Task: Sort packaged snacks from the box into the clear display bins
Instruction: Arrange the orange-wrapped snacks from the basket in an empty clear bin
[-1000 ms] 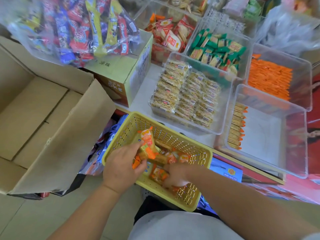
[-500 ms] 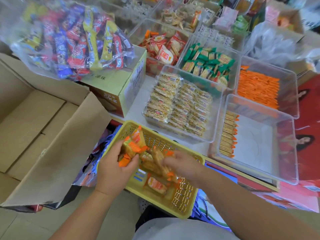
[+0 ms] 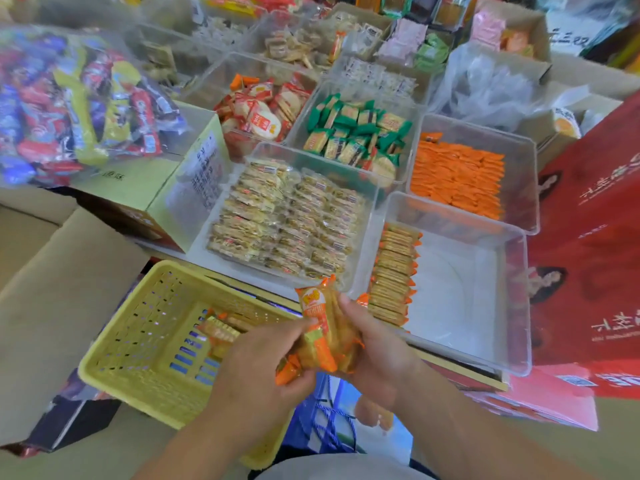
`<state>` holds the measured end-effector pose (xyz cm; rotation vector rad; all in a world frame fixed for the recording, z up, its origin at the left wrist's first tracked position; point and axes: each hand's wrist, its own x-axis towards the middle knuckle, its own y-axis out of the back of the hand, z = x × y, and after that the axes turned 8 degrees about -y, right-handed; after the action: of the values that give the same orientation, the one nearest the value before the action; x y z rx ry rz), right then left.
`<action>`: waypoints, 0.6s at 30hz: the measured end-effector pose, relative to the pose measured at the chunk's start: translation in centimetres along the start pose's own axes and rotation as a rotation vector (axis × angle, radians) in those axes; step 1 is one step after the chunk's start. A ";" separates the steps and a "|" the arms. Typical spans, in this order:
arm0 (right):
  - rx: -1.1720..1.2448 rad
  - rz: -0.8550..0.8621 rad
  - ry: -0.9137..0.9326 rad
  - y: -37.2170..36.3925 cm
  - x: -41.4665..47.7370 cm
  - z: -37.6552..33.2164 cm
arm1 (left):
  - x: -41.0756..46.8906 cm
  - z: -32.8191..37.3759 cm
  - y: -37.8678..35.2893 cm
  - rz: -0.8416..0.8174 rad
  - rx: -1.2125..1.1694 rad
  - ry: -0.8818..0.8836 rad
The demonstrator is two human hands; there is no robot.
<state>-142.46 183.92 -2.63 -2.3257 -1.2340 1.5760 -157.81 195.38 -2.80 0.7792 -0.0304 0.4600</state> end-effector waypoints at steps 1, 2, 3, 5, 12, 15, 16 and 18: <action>-0.034 -0.011 0.003 1.3 -0.5 -0.5 | 0.6 0.9 -1.0 -0.016 0.012 0.010; -0.071 -0.019 0.008 2.7 -0.9 -1.1 | 1.2 1.9 -1.9 -0.034 0.020 0.019; -0.105 -0.025 0.018 4.1 -1.4 -1.6 | 1.8 2.9 -2.9 -0.054 0.024 0.028; -0.150 -0.038 0.039 6.9 -2.3 -2.7 | 2.8 4.6 -4.9 -0.106 -0.002 0.060; -0.078 -0.245 0.005 14.9 -4.8 -5.1 | 7.1 10.5 -10.0 -0.241 -0.057 0.105; 0.003 -0.284 -0.007 16.8 -5.1 -5.3 | 8.3 11.7 -11.0 -0.262 -0.068 0.105; 0.025 -0.286 -0.009 17.2 -5.1 -5.4 | 8.5 12.0 -11.2 -0.263 -0.066 0.111; 0.066 -0.281 -0.009 18.0 -4.8 -5.6 | 8.9 12.3 -11.7 -0.264 -0.092 0.137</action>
<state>-128.42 170.68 -4.81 -2.0028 -1.4139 1.5087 -143.28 183.14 -0.12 0.6491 0.1760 0.2585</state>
